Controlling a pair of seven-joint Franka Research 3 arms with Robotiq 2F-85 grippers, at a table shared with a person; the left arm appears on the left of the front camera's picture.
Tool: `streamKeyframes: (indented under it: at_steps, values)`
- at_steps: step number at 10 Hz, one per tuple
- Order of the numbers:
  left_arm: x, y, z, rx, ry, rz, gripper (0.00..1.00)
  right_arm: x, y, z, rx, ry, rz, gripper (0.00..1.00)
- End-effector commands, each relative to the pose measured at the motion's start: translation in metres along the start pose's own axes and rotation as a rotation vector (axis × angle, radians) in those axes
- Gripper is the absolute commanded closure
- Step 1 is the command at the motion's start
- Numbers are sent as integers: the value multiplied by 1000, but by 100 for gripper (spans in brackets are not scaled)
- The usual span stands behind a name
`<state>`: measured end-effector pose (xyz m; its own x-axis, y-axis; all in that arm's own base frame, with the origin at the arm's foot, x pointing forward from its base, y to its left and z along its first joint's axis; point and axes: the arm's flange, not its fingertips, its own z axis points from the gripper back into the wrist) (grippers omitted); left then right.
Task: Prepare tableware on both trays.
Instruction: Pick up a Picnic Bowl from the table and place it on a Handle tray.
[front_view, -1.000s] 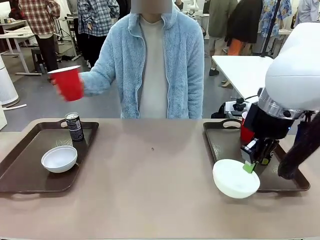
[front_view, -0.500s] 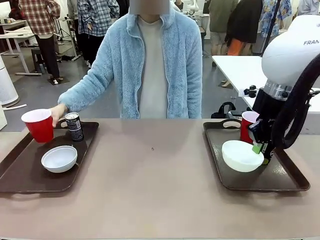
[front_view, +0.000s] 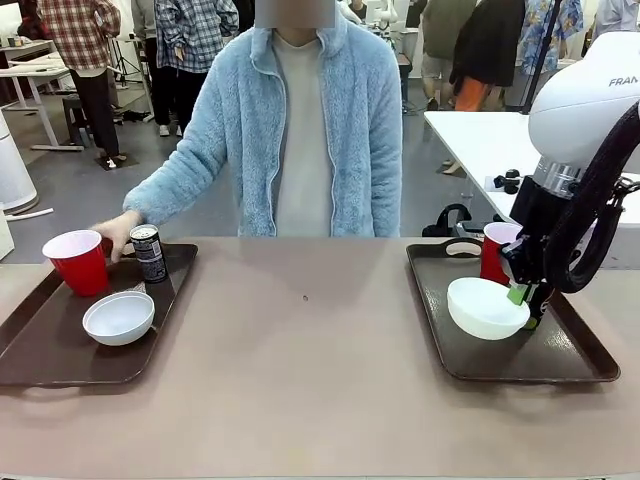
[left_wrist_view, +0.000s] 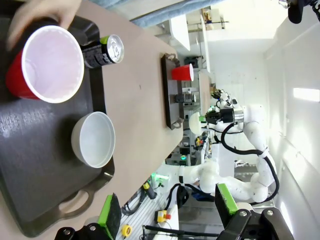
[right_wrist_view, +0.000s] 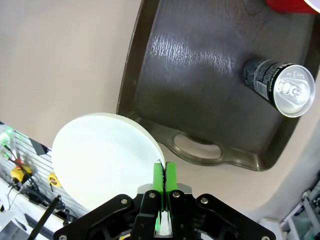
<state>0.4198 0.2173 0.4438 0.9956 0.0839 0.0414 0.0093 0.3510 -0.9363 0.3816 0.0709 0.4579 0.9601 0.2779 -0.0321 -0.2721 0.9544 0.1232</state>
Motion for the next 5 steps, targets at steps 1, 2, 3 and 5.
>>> streamKeyframes:
  at_steps: [1,2,3,5]
  values:
    - [-2,-2,2,-7,1,-3,0,16,-14,-9,4,31,-43,98]
    - [-2,-2,2,-7,1,-3,0,31,-23,-21,9,43,-49,98]
    - [-2,-2,2,-7,1,-3,0,42,-28,-33,4,59,-58,98]
    - [-2,-2,2,-7,1,-3,0,55,-34,-50,-16,54,-86,98]
